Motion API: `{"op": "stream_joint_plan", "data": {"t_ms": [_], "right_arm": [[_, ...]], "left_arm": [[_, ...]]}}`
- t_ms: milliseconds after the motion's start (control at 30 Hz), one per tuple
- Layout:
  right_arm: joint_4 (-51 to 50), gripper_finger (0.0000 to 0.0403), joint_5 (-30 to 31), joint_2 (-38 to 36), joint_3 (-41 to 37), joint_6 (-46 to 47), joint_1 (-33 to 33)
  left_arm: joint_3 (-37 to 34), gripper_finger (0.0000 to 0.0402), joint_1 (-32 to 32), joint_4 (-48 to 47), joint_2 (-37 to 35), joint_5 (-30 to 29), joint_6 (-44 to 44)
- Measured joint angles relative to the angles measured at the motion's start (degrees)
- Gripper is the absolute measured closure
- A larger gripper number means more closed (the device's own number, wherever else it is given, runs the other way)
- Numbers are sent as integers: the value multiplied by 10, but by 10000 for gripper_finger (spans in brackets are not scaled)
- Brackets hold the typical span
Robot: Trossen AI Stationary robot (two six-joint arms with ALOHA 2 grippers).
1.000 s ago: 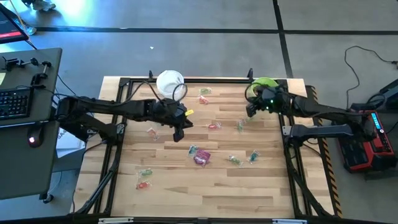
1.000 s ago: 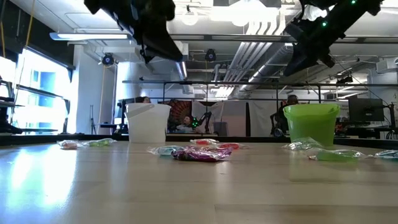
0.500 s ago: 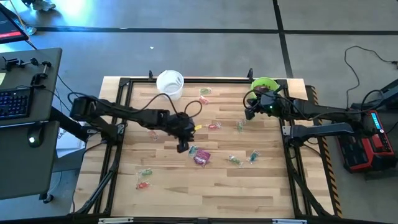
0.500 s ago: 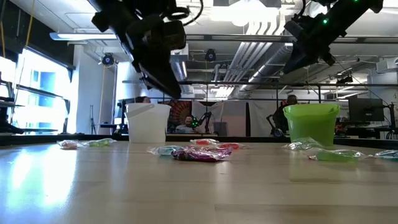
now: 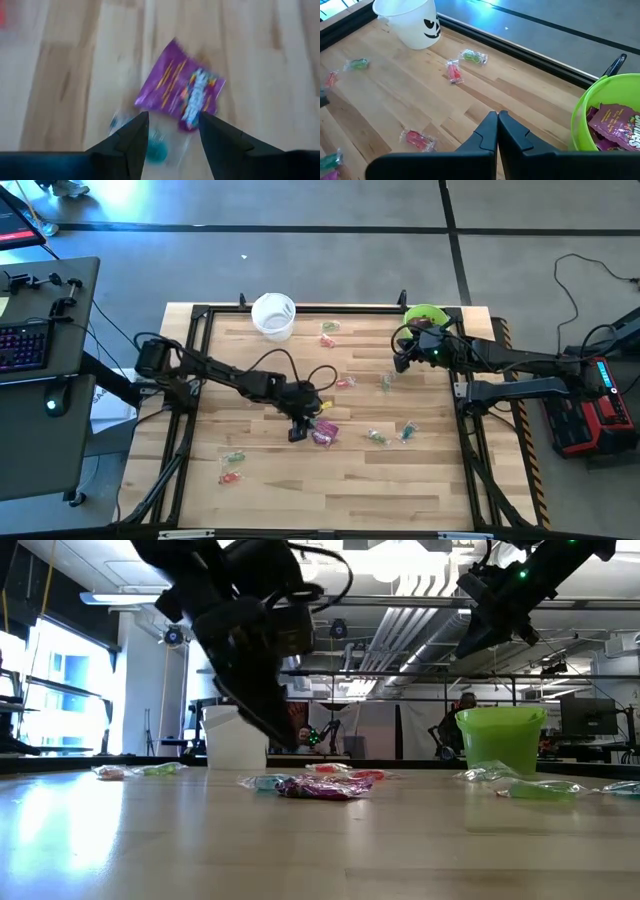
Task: Sort candy by brand, put in halloween buckets
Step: Put the violet candy into the green bucket
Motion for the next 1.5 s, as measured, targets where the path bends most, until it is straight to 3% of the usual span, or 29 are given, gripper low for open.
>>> {"op": "stream_joint_plan", "data": {"t_ms": [167, 600, 800, 1133, 1500], "right_arm": [[0, 403, 0, 0, 0, 0, 0], [-1, 403, -2, 0, 0, -1, 0], [-1, 403, -2, 0, 0, -1, 0], [-1, 403, -2, 0, 0, 0, 0], [-1, 403, -20, 0, 0, 0, 0]], "left_arm": [[1, 225, -5, 40, 15, -9, -6], [57, 232, -7, 31, 92, -24, 39], [65, 276, 2, 11, 100, -4, 62], [65, 390, 2, -8, 99, -2, 90], [75, 401, 19, -5, 84, 3, 60]]}}
